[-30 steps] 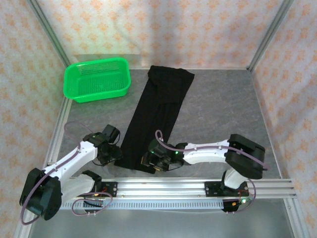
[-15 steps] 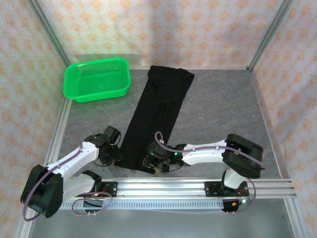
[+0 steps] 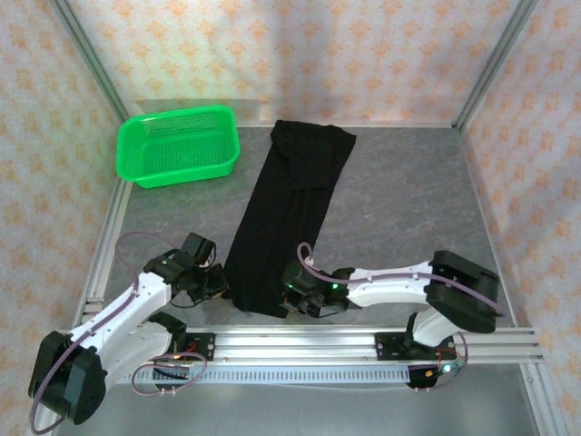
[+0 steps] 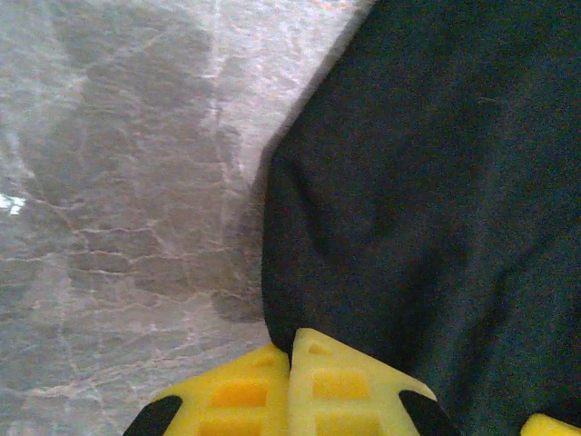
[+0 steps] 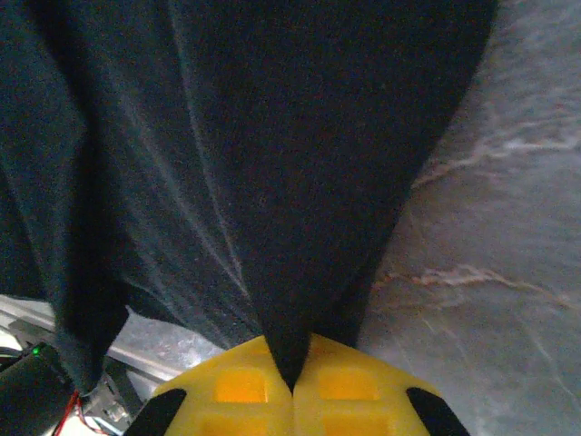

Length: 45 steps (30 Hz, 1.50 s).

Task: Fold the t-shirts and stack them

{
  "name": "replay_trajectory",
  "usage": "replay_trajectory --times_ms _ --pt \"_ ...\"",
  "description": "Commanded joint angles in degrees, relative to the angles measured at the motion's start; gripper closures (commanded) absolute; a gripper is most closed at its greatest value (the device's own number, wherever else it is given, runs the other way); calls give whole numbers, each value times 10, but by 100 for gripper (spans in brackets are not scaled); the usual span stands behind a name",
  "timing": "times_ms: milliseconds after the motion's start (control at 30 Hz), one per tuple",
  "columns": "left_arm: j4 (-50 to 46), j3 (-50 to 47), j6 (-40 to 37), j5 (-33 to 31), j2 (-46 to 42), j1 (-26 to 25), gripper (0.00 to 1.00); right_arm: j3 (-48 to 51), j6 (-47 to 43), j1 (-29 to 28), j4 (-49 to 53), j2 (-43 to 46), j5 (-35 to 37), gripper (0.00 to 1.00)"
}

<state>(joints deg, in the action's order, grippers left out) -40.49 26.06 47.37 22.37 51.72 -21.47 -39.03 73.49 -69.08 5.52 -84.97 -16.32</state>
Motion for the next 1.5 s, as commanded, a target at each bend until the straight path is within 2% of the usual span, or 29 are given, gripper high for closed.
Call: replay_trajectory --times_ms 0,233,400,567,733,1000,1267,1467 --pt "-22 4 17 18 -23 -10 100 8 8 -4 53 41 24 97" --pt "-54 38 25 25 -54 -22 100 4 15 -4 107 85 38 100" --pt "-75 113 5 24 -28 -22 100 -20 22 5 168 127 79 100" --pt "-42 205 -10 41 66 -22 100 -34 -8 68 207 169 85 100" --pt "-28 299 -47 45 177 -23 100 -62 -69 156 226 167 41 100" --pt "-17 405 -85 44 305 -5 100 -143 -154 272 235 84 -27 100" --pt "-20 472 -119 44 380 47 100 -268 -232 349 291 -36 -75 100" --pt "-17 526 -136 49 435 65 100 -341 -273 394 347 -93 -77 100"
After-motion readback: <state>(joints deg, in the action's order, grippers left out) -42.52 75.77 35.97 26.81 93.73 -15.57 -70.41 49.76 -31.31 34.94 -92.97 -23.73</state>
